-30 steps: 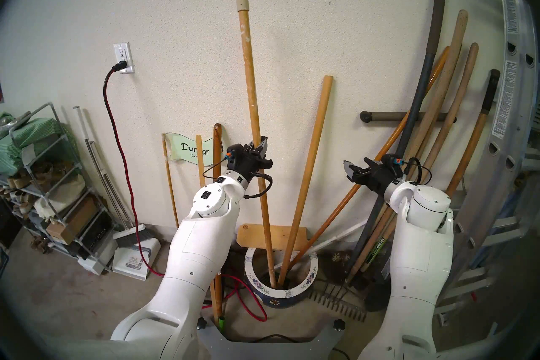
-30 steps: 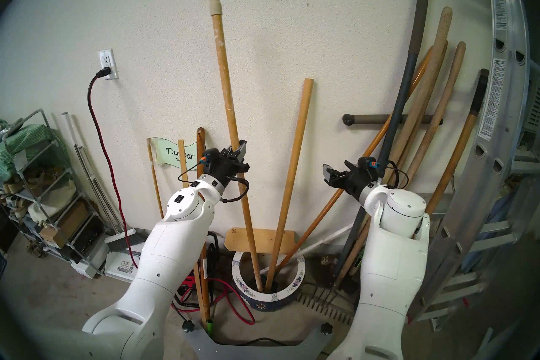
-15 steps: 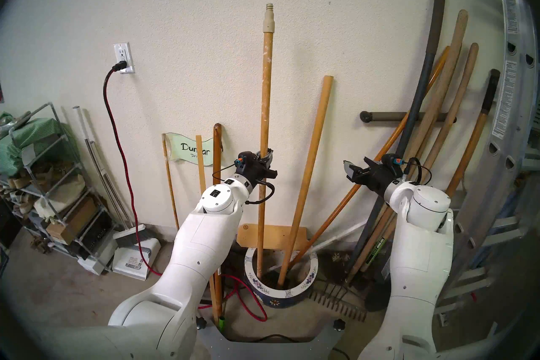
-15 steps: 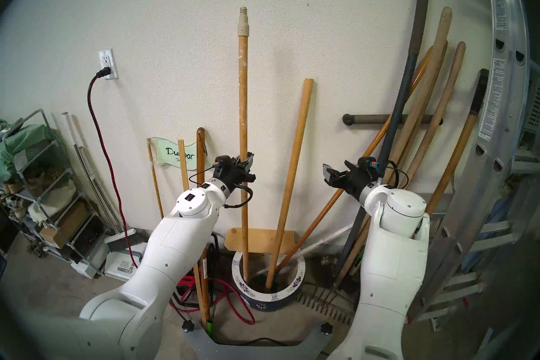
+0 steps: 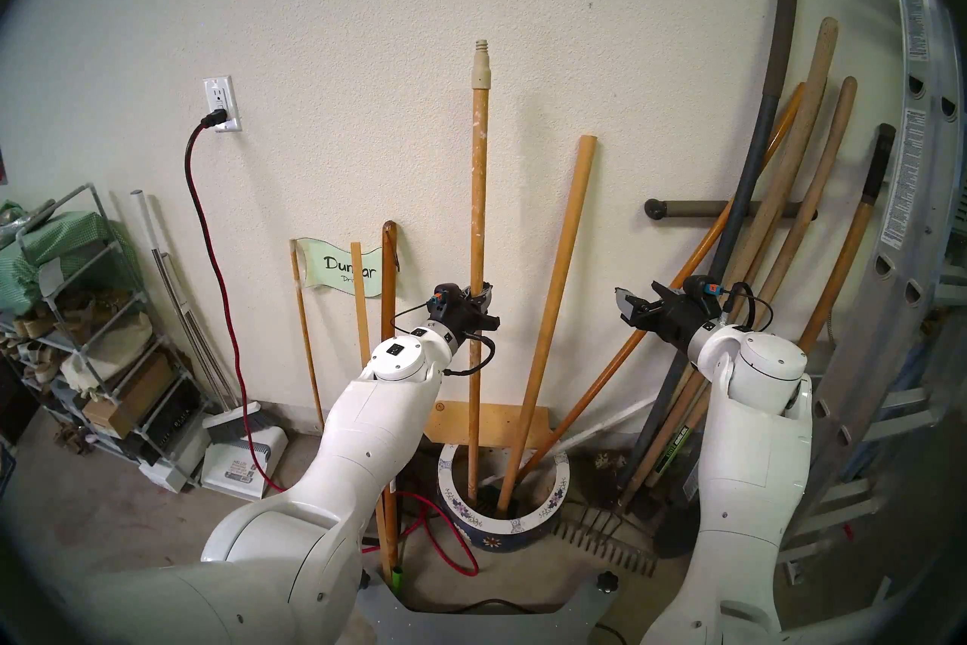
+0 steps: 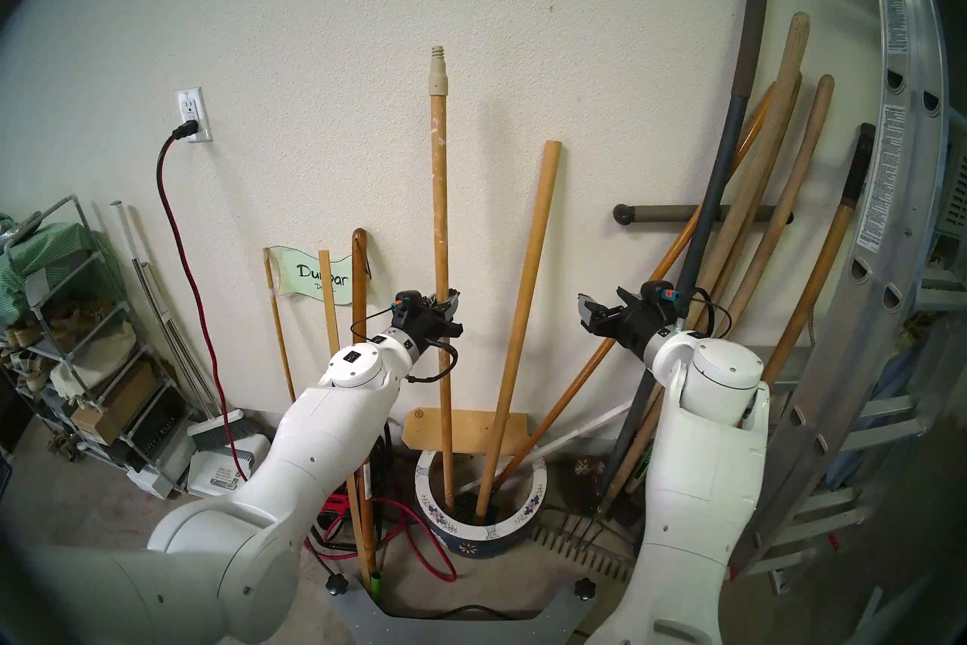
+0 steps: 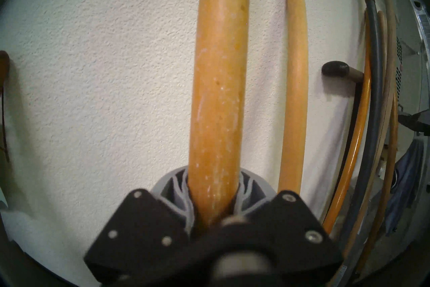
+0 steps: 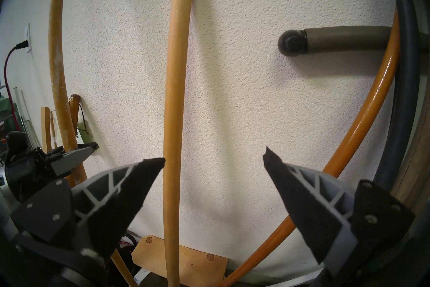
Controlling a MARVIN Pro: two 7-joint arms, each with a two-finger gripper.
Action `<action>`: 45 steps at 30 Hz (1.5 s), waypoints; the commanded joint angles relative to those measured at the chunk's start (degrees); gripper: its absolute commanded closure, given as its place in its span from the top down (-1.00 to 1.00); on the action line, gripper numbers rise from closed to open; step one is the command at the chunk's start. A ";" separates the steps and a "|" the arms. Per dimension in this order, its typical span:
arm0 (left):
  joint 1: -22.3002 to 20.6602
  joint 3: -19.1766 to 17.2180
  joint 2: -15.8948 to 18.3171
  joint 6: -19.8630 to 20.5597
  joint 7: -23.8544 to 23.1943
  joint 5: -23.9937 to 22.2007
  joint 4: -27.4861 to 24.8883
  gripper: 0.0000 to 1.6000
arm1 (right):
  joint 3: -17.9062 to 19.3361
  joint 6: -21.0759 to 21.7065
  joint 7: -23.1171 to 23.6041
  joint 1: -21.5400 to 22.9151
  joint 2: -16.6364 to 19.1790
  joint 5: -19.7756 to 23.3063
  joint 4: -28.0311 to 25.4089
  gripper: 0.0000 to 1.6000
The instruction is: Put wooden sticks into the pot
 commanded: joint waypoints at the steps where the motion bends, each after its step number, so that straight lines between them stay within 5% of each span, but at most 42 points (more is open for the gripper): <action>1: -3.25 -0.30 -1.21 0.15 0.61 -0.39 1.33 -1.00 | -0.07 0.02 0.04 0.02 0.05 -0.04 -0.28 1.00; 20: -12.95 3.68 -3.27 6.50 5.55 4.68 13.57 -1.00 | -0.06 0.00 0.04 0.03 0.04 -0.04 -0.26 1.00; 36: -23.40 3.82 -5.82 3.52 6.94 5.15 32.74 -1.00 | -0.06 0.02 0.05 0.02 0.04 -0.05 -0.27 1.00; 45: -26.16 3.47 -6.53 3.19 7.65 5.26 36.66 -1.00 | -0.06 0.01 0.05 0.03 0.04 -0.05 -0.27 1.00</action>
